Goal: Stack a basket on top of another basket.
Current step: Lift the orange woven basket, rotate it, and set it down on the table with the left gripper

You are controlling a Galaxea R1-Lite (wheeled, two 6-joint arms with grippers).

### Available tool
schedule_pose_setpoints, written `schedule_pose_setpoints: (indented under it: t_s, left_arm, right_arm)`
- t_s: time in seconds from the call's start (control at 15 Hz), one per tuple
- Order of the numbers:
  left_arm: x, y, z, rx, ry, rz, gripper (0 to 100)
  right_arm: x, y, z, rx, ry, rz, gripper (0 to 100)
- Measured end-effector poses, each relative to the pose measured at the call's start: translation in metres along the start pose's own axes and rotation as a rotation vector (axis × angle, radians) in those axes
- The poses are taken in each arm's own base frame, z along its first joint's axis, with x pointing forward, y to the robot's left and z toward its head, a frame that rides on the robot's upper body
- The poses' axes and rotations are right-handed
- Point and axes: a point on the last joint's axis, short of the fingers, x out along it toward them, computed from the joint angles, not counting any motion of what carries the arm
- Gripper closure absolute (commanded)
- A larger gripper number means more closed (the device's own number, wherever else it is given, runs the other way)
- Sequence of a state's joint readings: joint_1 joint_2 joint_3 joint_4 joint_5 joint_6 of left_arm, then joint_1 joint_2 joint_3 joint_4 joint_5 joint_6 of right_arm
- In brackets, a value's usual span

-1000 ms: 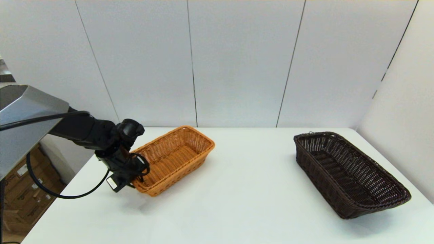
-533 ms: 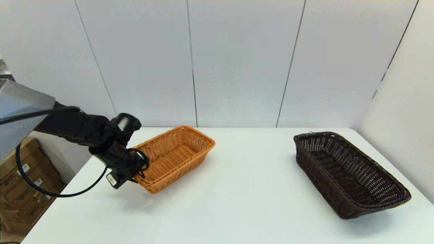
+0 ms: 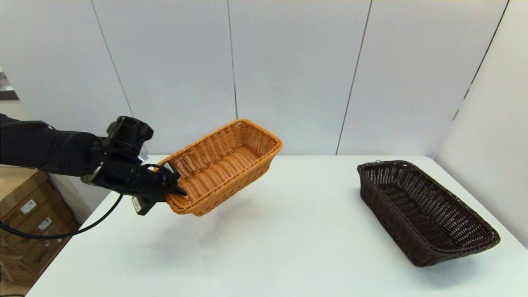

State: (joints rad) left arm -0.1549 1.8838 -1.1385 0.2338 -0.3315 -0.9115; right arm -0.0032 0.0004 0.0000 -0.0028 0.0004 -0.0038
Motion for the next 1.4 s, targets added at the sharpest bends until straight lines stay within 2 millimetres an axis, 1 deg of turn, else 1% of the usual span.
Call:
schedule_pose_setpoints:
  t_s: [0.13,0.27,0.4,0.53,0.73,0.93,1.4]
  left_arm:
    - [-0.001,-0.005,-0.010,0.112,0.018,-0.009,100]
    - [0.005,-0.011,-0.024,0.243,0.055,-0.008,100]
    - [0.013,-0.019,-0.039,0.372,0.098,-0.011,100]
    - [0.023,-0.022,-0.050,0.489,0.138,-0.008,100]
    - [0.035,-0.023,-0.061,0.620,0.191,0.005,100]
    - [0.049,-0.020,-0.062,0.668,0.225,0.020,100]
    - [0.082,-0.021,-0.055,0.643,0.258,0.049,100]
  right_arm:
    - [0.000,0.000,0.000,0.000,0.000,0.001,0]
    - [0.000,0.000,0.000,0.000,0.000,0.001,0]
    - [0.000,0.000,0.000,0.000,0.000,0.001,0]
    - [0.000,0.000,0.000,0.000,0.000,0.001,0]
    - [0.000,0.000,0.000,-0.001,0.001,0.001,0]
    - [0.000,0.000,0.000,-0.001,0.001,0.001,0]
    - [0.000,0.000,0.000,-0.002,0.001,0.001,0]
